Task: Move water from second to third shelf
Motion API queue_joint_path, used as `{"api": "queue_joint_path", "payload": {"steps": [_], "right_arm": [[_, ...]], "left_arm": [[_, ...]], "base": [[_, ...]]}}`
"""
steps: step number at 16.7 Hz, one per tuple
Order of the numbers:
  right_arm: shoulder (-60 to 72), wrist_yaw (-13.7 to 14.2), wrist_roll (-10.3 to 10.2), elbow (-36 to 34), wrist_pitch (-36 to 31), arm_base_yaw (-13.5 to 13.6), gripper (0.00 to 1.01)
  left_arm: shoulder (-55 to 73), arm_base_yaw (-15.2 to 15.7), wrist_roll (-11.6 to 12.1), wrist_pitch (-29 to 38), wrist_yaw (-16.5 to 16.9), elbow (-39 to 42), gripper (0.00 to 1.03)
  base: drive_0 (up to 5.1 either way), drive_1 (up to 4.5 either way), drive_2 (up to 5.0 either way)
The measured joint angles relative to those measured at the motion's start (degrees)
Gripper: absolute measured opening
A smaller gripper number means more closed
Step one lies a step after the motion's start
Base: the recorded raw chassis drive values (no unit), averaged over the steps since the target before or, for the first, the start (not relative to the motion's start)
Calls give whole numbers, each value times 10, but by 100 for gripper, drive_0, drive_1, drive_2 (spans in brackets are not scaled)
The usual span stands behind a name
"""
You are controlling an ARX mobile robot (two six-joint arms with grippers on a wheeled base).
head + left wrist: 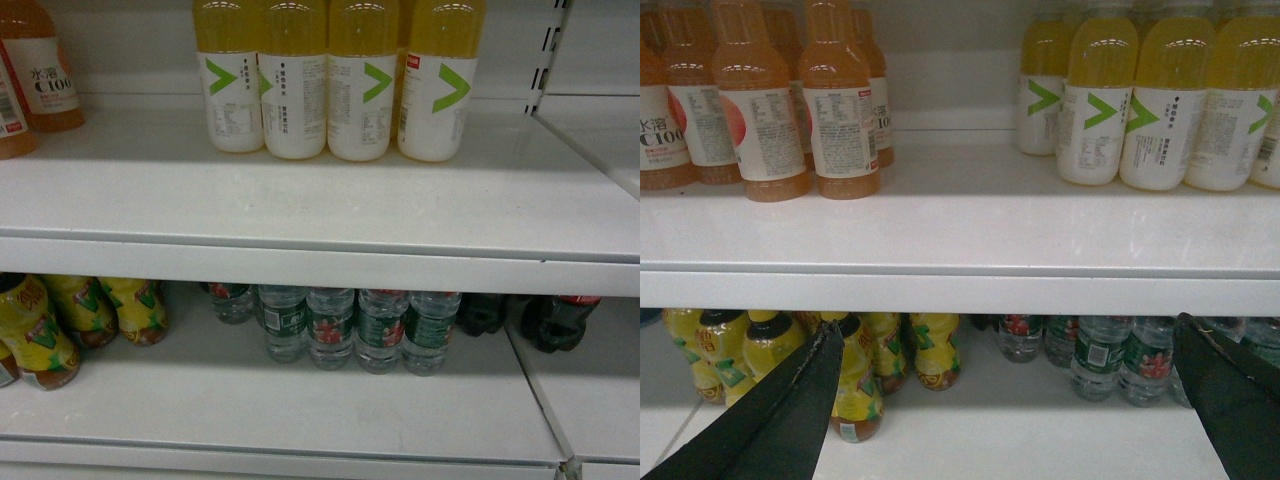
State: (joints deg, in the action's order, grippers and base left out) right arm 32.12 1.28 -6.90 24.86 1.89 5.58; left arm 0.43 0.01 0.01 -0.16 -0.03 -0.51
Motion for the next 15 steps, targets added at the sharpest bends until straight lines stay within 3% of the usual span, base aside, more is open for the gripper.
{"api": "queue_joint_path", "payload": {"steps": [15], "right_arm": [[0, 1, 0, 0, 0, 0, 42]], "left_arm": [[0, 0, 0, -1, 0, 0, 98]], "base": [[0, 0, 0]]}}
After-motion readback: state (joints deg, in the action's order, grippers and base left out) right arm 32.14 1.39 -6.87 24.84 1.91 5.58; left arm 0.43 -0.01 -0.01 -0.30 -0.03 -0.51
